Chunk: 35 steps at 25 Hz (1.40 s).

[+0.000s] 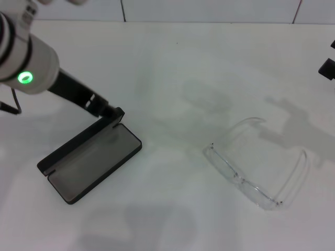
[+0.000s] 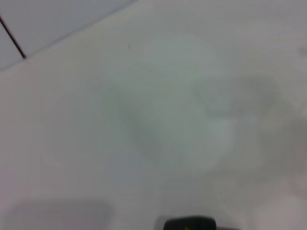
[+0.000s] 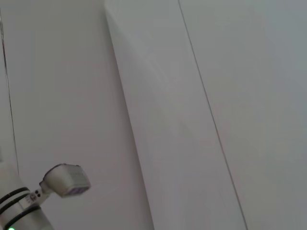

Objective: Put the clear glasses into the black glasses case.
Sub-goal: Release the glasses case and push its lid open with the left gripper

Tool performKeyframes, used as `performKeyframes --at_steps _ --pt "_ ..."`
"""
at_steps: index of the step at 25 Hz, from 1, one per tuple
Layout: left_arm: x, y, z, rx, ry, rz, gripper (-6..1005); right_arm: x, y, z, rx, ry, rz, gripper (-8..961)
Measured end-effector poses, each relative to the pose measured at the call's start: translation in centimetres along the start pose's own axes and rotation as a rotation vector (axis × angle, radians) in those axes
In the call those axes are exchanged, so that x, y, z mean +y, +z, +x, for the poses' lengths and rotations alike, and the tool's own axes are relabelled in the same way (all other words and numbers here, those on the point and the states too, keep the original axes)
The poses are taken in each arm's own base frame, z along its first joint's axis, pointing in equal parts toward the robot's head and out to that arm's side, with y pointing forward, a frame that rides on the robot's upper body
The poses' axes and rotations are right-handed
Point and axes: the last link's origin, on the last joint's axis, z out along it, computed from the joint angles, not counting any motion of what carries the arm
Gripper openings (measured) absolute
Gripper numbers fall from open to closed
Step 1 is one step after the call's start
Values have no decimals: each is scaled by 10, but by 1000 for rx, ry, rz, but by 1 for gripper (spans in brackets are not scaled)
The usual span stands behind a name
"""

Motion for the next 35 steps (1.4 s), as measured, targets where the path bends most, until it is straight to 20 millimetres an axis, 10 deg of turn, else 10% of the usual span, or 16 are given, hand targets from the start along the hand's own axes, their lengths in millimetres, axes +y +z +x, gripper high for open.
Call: performKeyframes --at_steps 35 --pt "2 43 -18 -238 89 21 647 -2 -3 5 12 22 32 835"
